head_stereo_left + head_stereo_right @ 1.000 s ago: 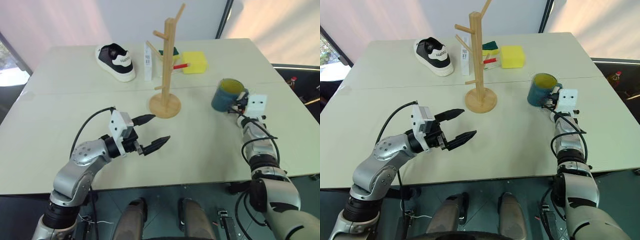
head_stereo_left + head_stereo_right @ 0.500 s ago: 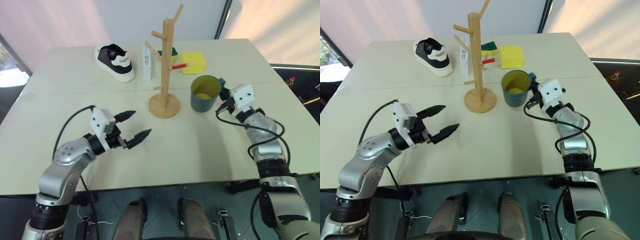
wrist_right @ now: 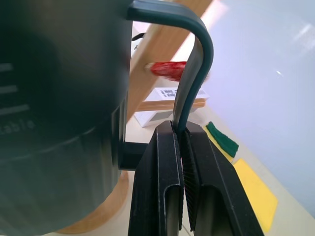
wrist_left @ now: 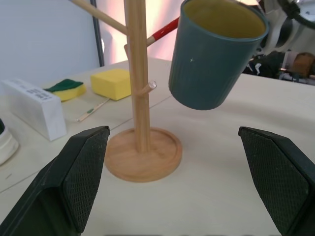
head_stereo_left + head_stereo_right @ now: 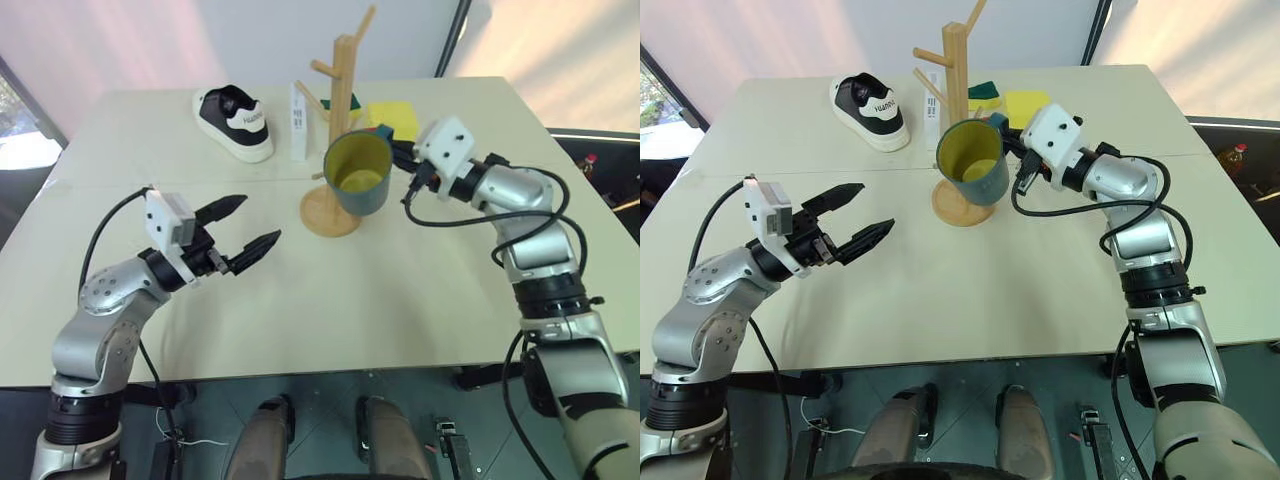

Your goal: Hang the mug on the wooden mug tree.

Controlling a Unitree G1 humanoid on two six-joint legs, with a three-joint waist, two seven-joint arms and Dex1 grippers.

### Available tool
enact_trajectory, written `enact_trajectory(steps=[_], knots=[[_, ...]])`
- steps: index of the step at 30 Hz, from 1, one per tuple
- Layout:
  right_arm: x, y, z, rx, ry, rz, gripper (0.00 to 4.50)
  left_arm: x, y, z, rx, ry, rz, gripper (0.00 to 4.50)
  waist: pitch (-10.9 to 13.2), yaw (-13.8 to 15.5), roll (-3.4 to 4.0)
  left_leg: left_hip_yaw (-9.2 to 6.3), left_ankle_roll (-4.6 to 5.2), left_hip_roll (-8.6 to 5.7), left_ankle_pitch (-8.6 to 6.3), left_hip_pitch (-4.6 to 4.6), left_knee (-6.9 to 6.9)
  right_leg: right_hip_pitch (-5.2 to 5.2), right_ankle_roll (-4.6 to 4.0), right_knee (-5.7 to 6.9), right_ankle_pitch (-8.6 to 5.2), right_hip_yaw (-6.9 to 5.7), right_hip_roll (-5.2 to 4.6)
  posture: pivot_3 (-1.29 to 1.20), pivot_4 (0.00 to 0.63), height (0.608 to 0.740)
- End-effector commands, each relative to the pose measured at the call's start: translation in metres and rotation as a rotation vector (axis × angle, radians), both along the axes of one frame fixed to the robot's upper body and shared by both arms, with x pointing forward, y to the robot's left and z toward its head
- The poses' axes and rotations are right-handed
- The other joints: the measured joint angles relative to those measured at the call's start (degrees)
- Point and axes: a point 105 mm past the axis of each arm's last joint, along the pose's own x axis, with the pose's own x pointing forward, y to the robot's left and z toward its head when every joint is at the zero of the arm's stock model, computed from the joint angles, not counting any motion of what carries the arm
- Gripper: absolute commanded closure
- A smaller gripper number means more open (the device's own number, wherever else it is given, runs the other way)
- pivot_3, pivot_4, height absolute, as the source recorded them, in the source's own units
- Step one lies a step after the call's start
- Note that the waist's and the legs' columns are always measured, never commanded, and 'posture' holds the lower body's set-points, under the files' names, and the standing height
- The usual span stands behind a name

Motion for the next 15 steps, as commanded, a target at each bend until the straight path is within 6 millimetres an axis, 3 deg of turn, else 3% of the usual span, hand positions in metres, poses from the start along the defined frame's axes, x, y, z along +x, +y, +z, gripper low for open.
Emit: enact_trajectory(steps=[1,15], knots=[[0.001,0.003,0.021,0.01,-0.061,0.016,4.48,-0.007,0.001,0.015,-0.002,-0.061,-0.002,0.0,0.0,0.0,0.0,0.0,0.0,0.0,0.0,0.0,0.0,0.0,0.0,0.01,0.0,0.0,0.0,0.0,0.15,0.74],[-0.001,-0.009,0.015,-0.048,-0.04,0.028,4.48,-0.008,0.0,0.016,-0.004,-0.061,-0.002,0.0,0.0,0.0,0.0,0.02,0.0,0.0,0.0,0.0,0.02,0.0,-0.01,0.02,0.0,0.0,0.01,0.0,0.15,0.74]])
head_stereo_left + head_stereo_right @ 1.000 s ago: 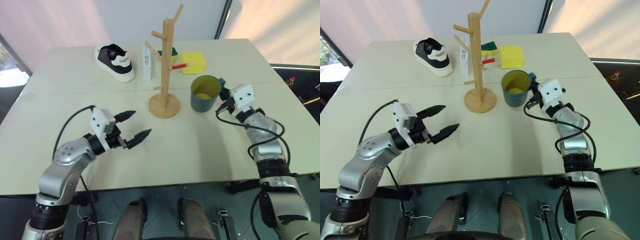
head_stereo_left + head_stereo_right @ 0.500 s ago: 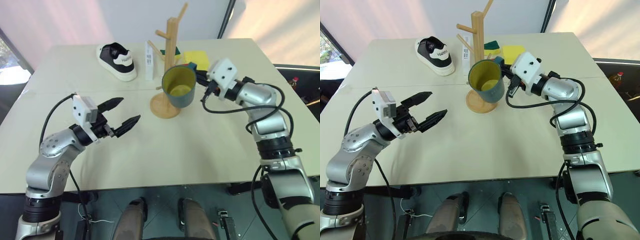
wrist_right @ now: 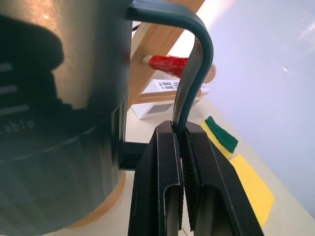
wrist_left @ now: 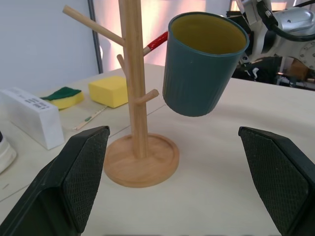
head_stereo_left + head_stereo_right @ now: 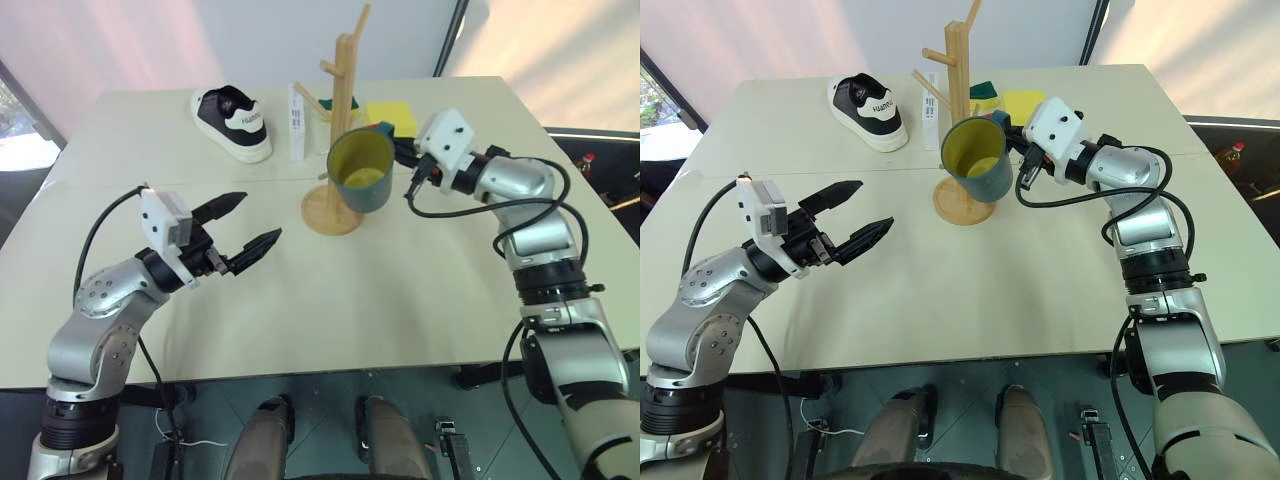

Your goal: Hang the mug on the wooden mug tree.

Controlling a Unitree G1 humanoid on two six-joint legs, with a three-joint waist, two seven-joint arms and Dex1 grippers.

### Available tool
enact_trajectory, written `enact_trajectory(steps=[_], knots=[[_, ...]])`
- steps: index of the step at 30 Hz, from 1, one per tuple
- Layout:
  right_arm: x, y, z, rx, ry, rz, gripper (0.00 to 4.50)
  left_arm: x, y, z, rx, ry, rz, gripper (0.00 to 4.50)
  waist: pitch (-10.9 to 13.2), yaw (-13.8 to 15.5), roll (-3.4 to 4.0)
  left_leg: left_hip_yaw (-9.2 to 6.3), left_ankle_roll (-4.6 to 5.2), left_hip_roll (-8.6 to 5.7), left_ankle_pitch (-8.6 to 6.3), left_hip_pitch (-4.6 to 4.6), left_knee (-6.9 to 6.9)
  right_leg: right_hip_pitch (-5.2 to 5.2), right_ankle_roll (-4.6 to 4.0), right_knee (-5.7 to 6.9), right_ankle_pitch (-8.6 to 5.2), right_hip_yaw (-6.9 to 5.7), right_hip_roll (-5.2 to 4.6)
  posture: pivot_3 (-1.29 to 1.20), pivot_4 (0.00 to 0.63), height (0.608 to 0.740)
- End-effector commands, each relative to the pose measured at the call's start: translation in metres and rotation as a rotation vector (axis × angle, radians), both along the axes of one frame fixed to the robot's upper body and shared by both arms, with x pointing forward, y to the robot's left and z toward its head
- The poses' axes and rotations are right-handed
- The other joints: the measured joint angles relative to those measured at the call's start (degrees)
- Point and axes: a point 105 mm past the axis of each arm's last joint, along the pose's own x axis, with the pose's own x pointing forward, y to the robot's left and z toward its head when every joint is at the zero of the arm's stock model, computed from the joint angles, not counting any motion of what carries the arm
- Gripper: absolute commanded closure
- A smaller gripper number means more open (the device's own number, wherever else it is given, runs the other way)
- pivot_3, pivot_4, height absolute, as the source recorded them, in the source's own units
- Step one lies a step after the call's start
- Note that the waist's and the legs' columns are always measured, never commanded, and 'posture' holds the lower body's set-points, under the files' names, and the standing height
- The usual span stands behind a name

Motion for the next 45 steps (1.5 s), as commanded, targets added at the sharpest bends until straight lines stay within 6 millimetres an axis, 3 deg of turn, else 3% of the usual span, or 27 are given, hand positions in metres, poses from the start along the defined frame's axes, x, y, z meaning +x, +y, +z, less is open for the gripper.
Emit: enact_trajectory(steps=[1,12,20,29,32,38,42,45], knots=[[-0.008,-0.005,0.018,0.002,-0.068,0.015,4.48,-0.004,0.0,0.012,0.0,-0.051,-0.007,0.0,0.0,0.0,0.0,0.0,0.0,0.0,0.0,0.0,0.0,0.0,-0.01,0.0,-0.01,0.0,0.0,0.0,0.15,0.74],[0.003,-0.016,0.026,-0.01,-0.068,-0.006,4.48,-0.003,-0.003,0.013,-0.003,-0.051,-0.017,0.0,0.0,-0.1,0.0,0.01,0.0,0.0,0.0,0.01,0.0,0.0,-0.06,0.02,-0.03,0.0,0.0,0.0,0.15,0.74],[0.015,-0.002,0.032,-0.02,-0.065,0.04,4.48,-0.003,-0.003,0.014,-0.007,-0.054,-0.013,0.0,0.0,-0.2,0.0,0.01,0.0,0.0,0.0,0.01,-0.01,-0.01,0.02,0.02,0.01,0.0,0.0,0.0,0.15,0.74],[0.029,0.014,0.019,-0.07,-0.001,0.054,4.48,-0.004,-0.004,0.014,-0.01,-0.058,-0.005,0.0,0.0,-0.2,0.0,0.01,-0.01,0.0,0.01,0.02,-0.01,-0.01,0.03,0.04,0.02,0.01,0.01,0.0,0.15,0.74],[0.03,0.012,0.02,-0.064,0.001,0.048,3.61,-0.005,-0.003,0.014,-0.01,-0.058,0.001,0.0,0.0,-0.2,0.0,0.01,-0.02,-0.01,0.01,0.01,-0.01,-0.01,0.03,0.03,0.02,0.01,0.01,0.0,0.15,0.74],[0.027,-0.005,0.033,-0.046,-0.078,-0.007,0.72,-0.006,0.0,0.013,-0.01,-0.05,0.011,0.0,0.0,-0.2,0.0,0.01,-0.02,0.0,0.01,0.02,-0.01,-0.03,0.04,0.08,0.02,0.01,0.02,0.0,0.15,0.74],[0.017,-0.036,0.047,0.122,-0.107,-0.065,0.72,-0.004,0.006,0.01,-0.034,-0.024,0.041,0.0,0.0,0.0,0.0,0.0,-0.03,0.0,0.01,0.02,-0.02,-0.03,0.04,0.07,0.02,0.01,0.02,0.0,0.15,0.74],[0.01,-0.053,0.045,0.22,-0.097,-0.102,0.72,-0.001,0.013,0.005,-0.049,0.009,0.078,0.0,0.0,0.0,0.0,0.0,-0.03,0.0,0.01,0.01,-0.02,-0.02,0.04,0.07,0.02,0.02,0.01,0.0,0.15,0.74]])
